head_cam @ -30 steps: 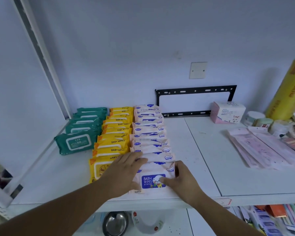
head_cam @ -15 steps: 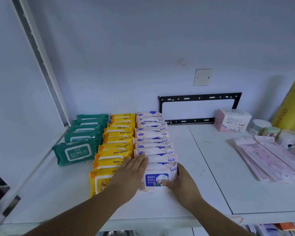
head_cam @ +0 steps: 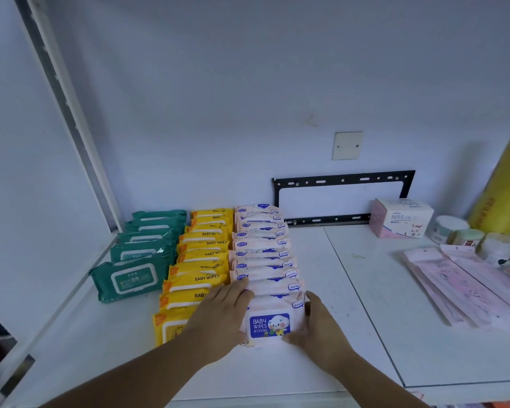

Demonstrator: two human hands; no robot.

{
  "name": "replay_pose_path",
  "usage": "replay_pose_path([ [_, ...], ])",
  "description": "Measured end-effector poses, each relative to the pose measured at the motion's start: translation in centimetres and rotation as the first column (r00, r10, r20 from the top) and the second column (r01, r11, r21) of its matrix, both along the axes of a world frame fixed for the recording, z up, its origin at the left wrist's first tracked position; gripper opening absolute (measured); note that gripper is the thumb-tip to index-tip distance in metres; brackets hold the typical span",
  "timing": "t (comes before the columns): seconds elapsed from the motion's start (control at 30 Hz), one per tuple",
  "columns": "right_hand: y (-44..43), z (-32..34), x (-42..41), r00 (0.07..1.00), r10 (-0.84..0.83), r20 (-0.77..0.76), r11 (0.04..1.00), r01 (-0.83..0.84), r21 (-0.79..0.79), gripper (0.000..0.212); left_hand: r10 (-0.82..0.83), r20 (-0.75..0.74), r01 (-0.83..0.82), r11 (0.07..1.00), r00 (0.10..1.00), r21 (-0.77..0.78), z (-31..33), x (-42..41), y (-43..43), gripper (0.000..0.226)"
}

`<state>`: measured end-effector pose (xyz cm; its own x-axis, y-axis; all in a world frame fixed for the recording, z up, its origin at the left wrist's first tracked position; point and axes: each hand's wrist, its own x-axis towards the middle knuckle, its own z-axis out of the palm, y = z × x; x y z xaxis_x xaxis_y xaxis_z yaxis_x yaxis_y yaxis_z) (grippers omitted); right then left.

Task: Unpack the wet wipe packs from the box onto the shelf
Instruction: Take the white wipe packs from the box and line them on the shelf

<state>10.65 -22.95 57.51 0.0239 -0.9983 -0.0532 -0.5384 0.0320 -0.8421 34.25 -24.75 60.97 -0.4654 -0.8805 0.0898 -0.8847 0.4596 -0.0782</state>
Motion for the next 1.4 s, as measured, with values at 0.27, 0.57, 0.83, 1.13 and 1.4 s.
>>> replay_pose_path([
  [0.27,-0.9,-1.0,1.0,0.996,-0.032,-0.086,0.996,0.025,-0.086,0.067,0.021,0.039,-0.019,0.998,0.999,-0.063,-0.6,-0.1,-0.3,0.073],
  [0.57,0.3,-0.4,1.1,0.990,-0.108,-0.095,0.993,0.104,-0.053,0.093,0.002,-0.084,-0.004,1.000,0.996,-0.023,0.8,10.5,2.3,0.109],
  [0.83,5.5,1.7,9.6,0.960,0.023,-0.280,0.975,-0.083,-0.205,0.040,-0.028,-0.003,0.028,1.000,1.000,0.004,-1.1,15.8,1.5,0.108],
  [1.13,3.8,-0.3,19.4,0.975,0.173,-0.142,0.981,-0.184,-0.068,0.021,-0.139,-0.021,0.135,0.980,0.990,-0.144,-2.4,16.2,-0.2,0.098],
  [1.4,1.5,-0.5,20.8,0.948,0.167,-0.271,0.982,-0.185,-0.040,0.023,-0.156,-0.005,0.154,0.980,0.988,-0.122,-2.3,17.3,-2.6,0.099],
])
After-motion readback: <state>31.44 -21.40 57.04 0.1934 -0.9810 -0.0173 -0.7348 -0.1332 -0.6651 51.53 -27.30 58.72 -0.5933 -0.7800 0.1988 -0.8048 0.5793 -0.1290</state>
